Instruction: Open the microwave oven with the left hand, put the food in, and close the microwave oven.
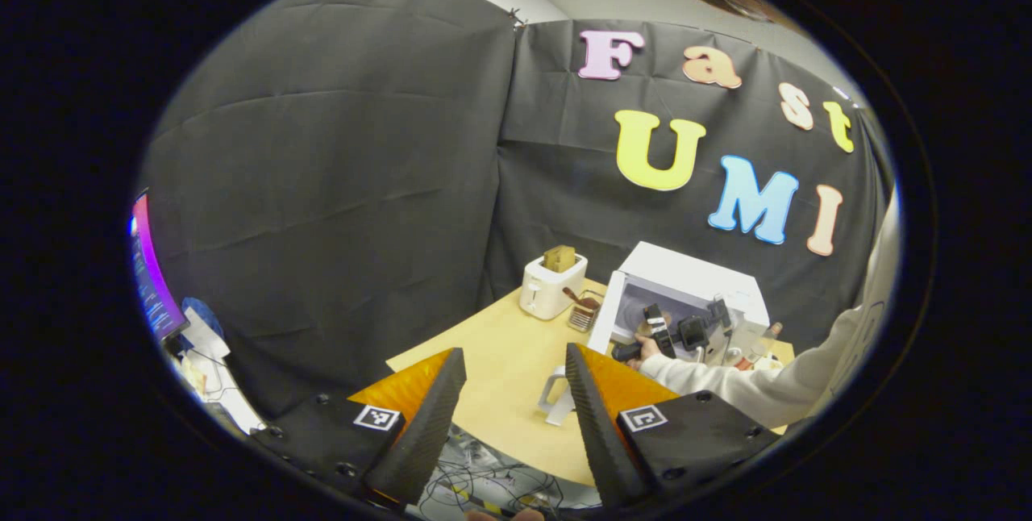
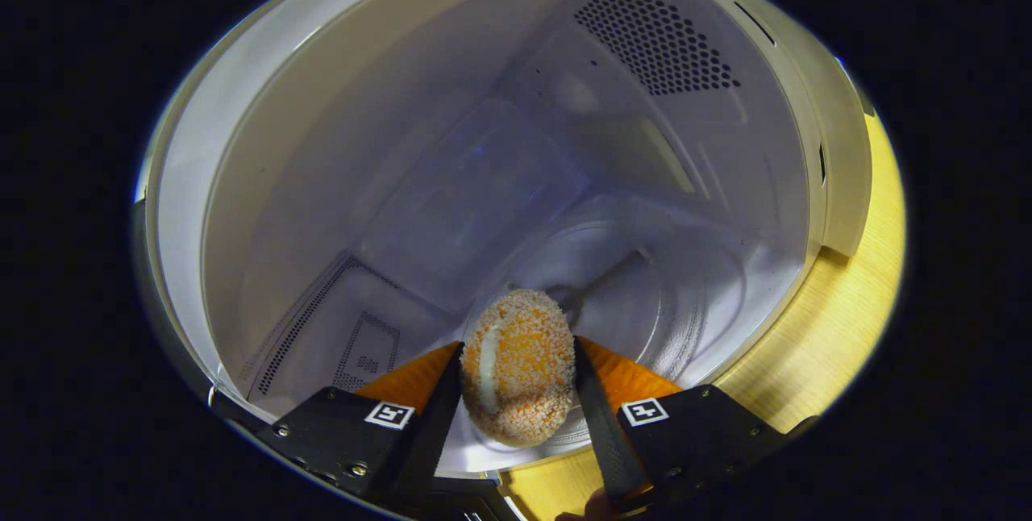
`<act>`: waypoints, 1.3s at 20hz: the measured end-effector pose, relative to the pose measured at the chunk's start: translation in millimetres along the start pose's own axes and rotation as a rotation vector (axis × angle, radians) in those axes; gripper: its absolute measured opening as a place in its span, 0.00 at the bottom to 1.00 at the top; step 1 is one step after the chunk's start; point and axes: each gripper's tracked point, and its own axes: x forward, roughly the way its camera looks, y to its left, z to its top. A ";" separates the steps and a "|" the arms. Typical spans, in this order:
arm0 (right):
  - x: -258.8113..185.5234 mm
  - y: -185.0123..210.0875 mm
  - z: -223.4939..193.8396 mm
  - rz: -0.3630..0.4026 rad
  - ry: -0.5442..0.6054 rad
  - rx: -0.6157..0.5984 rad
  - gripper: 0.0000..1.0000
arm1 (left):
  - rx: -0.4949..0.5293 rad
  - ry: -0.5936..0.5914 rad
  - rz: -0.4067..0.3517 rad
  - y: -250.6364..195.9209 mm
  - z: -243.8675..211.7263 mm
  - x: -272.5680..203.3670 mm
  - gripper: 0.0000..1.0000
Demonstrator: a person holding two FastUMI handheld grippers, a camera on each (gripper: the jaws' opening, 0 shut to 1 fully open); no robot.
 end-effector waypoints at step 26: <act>-148.3 -22.7 32.6 0.112 0.101 -0.486 0.99 | -0.027 -0.253 -0.096 13.5 43.8 -103.0 0.79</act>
